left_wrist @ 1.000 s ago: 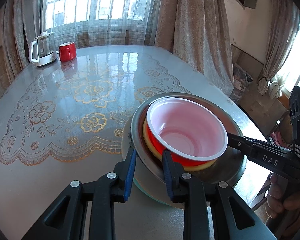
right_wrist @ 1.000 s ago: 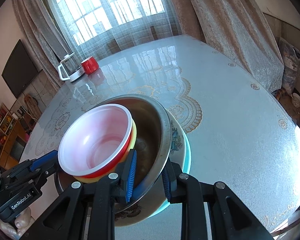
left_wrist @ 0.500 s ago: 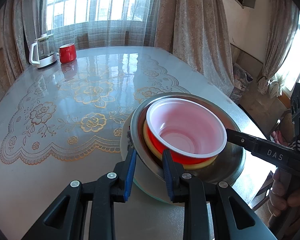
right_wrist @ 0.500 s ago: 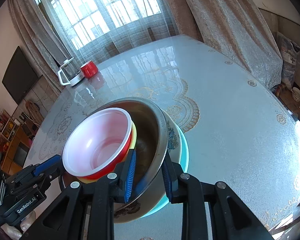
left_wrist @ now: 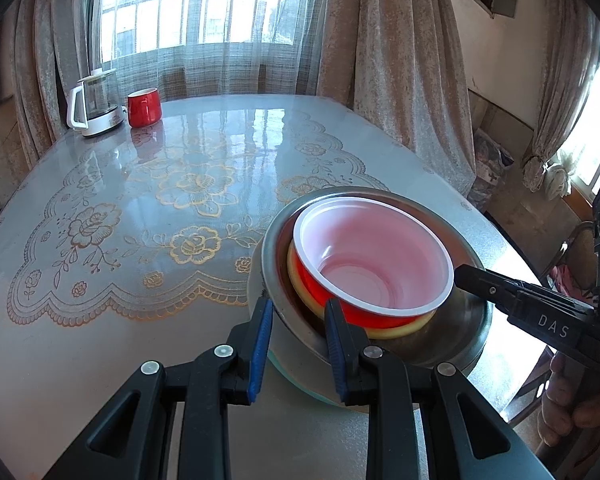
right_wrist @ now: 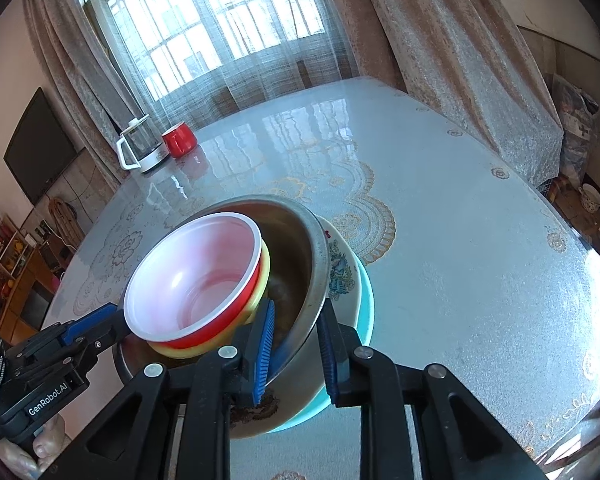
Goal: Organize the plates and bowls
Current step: 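Open the right gripper and release the steel basin rim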
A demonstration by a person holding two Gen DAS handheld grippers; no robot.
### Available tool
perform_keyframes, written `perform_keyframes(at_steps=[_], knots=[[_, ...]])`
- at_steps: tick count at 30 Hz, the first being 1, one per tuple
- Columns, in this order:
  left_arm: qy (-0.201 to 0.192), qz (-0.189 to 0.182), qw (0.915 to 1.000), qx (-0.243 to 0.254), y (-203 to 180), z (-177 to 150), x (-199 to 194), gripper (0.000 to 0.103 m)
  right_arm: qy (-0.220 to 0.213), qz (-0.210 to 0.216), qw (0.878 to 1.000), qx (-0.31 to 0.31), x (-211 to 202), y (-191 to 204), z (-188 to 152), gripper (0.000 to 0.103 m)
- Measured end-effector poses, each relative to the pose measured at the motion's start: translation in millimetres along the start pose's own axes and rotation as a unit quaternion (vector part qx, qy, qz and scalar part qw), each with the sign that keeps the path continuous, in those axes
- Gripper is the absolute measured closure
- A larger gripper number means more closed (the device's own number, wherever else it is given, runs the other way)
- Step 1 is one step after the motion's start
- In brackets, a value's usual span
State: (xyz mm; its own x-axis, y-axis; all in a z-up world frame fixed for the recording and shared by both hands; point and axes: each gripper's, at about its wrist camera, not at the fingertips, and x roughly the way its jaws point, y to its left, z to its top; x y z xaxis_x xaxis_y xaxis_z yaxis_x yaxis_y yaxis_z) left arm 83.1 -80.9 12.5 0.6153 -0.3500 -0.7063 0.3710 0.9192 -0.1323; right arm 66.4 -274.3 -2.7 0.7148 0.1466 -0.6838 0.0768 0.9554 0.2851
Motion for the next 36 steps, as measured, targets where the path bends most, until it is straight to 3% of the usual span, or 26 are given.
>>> perform_keyframes(at_steps=[36], knots=[[-0.008, 0.014, 0.9998, -0.007, -0.6, -5.7, -8.9, 0.074, 0.005, 0.018, 1.000, 0.016, -3.0, 0.1, -5.6, 0.078]])
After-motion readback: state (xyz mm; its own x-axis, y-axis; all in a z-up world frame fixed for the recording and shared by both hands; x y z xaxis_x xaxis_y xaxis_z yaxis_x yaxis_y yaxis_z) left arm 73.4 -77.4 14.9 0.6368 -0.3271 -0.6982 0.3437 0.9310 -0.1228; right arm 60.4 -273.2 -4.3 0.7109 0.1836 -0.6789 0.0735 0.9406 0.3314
